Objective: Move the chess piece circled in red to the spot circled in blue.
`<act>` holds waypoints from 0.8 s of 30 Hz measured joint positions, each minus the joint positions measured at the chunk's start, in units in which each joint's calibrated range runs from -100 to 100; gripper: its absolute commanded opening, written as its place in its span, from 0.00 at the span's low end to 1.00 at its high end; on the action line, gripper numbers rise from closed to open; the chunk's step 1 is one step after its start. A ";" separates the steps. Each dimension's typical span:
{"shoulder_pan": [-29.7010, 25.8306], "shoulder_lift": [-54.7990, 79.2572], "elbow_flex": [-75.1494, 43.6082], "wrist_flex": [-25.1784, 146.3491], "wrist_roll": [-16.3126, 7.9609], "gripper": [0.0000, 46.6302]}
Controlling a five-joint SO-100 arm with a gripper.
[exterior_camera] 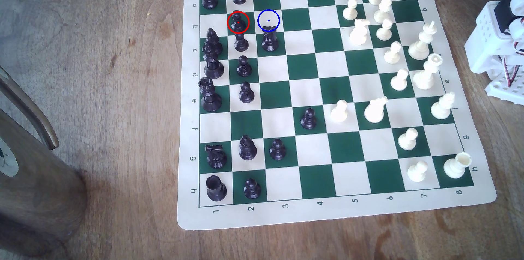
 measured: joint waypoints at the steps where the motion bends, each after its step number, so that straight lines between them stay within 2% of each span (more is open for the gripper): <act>1: 0.00 0.00 0.00 0.00 0.00 0.00; 24: 0.00 0.00 0.00 0.16 -0.29 0.00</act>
